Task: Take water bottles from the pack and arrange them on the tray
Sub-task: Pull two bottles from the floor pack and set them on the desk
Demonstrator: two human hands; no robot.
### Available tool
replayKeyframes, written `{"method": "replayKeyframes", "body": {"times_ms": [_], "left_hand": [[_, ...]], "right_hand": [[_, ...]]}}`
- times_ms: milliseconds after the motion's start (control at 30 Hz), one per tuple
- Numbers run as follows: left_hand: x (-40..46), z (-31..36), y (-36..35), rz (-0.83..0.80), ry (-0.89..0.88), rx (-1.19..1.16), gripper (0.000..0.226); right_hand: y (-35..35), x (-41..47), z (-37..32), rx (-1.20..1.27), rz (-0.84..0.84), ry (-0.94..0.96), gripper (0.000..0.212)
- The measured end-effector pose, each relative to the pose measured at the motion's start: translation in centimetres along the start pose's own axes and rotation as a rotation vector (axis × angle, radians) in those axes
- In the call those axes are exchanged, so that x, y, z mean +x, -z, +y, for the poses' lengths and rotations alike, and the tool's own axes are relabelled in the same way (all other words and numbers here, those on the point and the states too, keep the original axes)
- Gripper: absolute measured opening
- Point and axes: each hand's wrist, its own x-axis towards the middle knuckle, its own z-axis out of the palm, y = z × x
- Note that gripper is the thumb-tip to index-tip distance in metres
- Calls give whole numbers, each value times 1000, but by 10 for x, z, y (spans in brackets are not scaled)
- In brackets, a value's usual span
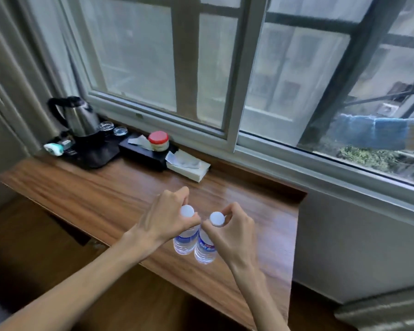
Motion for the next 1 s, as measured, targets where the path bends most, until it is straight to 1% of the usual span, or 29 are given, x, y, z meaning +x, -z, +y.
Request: {"method": "replayKeyframes", "body": {"times_ms": [200, 367, 533, 633, 767, 1000], "left_hand": [[25, -79, 44, 50, 144, 18, 41], [52, -134, 65, 94, 253, 7, 42], [77, -180, 76, 77, 324, -15, 41], [99, -210, 81, 33, 325, -1, 40], [128, -243, 85, -19, 292, 60, 40], [187, -298, 86, -53, 316, 10, 38]], "right_hand": [[-82, 38, -54, 49, -94, 21, 35], [-132, 66, -88, 55, -165, 17, 36], [-173, 94, -110, 11, -216, -1, 35], [-200, 112, -122, 4, -225, -15, 37], [-231, 137, -131, 1, -200, -72, 34], [-280, 172, -143, -20, -147, -217, 24]]}}
